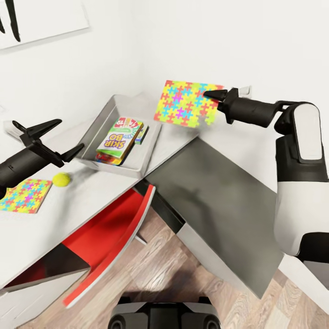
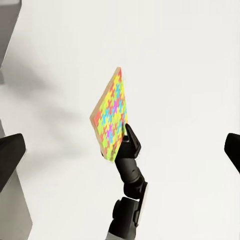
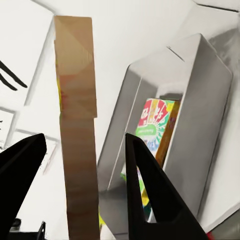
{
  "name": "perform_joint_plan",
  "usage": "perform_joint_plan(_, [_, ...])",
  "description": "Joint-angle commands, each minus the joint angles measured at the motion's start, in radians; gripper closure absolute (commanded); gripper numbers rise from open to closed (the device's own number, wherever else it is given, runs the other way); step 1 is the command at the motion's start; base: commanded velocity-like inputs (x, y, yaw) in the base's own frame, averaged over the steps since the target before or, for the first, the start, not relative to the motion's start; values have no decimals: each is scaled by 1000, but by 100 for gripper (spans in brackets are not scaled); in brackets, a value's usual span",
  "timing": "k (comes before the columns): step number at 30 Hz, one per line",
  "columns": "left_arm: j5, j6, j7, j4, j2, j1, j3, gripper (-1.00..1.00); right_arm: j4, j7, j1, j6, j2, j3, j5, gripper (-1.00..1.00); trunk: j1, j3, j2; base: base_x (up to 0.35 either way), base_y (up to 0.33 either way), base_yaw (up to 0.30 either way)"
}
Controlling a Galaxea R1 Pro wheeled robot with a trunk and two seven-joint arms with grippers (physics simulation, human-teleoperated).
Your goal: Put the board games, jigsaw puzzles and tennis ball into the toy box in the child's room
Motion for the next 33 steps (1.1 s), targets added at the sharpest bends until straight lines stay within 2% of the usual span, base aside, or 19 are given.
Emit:
perform_joint_plan(1, [10,2,12,0,0,1,1,-100,9,-28,-5,3,6,-1,-17,100,1,0,-2,0,0,230])
perform_joint_plan(2, [10,1,14,0,0,4,3,-100,32,-55,-17,3,24,-1,-18,100,1,1,-2,0,0,231])
perform_joint_plan(4, [10,1,15,0,1,10,14,-100,59,-76,-31,3,40,-2,-17,100,1,3,-2,0,0,232])
perform_joint_plan(7, [10,2,16,0,2,30,44,-100,104,-97,-55,3,55,-2,-15,100,1,6,-2,0,0,233])
perform_joint_plan(8, [10,2,15,0,2,52,74,-100,139,-117,-77,-15,62,1,-14,100,1,7,-2,0,0,233])
perform_joint_plan(12, [11,2,14,0,1,68,98,-100,163,-158,-92,-56,73,3,-9,100,1,11,-2,0,0,234])
perform_joint_plan(19, [12,2,17,0,-2,78,110,-100,177,-211,-101,-81,90,4,6,100,1,18,-2,0,0,234])
perform_joint_plan(33, [13,4,14,1,-2,80,108,-100,181,-226,-120,-88,94,0,11,100,1,31,-2,0,0,237])
